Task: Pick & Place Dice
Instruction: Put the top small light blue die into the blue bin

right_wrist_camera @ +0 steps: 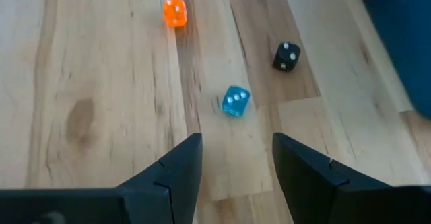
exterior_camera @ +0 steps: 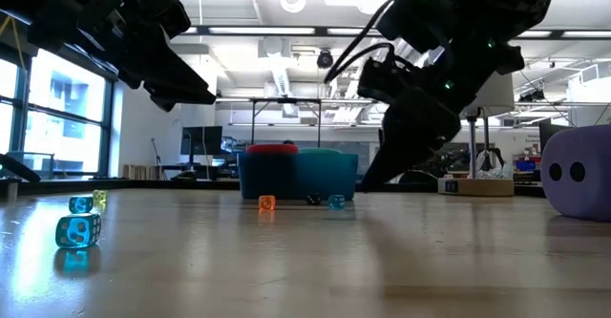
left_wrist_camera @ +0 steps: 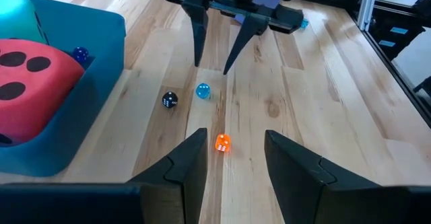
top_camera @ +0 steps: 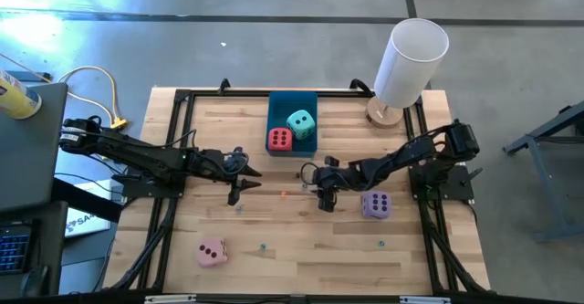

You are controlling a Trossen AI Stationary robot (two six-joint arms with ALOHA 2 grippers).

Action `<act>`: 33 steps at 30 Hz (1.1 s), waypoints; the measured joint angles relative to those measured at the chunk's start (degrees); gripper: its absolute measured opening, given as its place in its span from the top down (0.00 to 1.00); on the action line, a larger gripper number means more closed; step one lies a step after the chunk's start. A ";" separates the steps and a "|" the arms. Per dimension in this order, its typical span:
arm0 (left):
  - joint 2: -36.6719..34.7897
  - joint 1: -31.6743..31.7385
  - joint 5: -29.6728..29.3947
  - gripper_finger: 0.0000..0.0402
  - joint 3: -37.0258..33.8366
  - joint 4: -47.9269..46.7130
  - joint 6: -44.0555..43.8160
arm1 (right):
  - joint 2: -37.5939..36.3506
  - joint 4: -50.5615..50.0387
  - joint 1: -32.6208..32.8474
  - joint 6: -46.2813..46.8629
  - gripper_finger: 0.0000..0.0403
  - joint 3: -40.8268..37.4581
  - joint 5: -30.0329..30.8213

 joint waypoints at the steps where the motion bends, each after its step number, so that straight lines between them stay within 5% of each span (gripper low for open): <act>1: 0.00 0.00 0.00 0.65 0.00 -0.01 -0.04 | 0.00 0.02 0.01 -0.21 0.57 -0.22 0.00; 33: 0.02 -0.02 0.01 0.65 0.00 -0.42 -0.03 | 6.47 11.91 -1.45 -9.35 0.57 -0.81 -3.11</act>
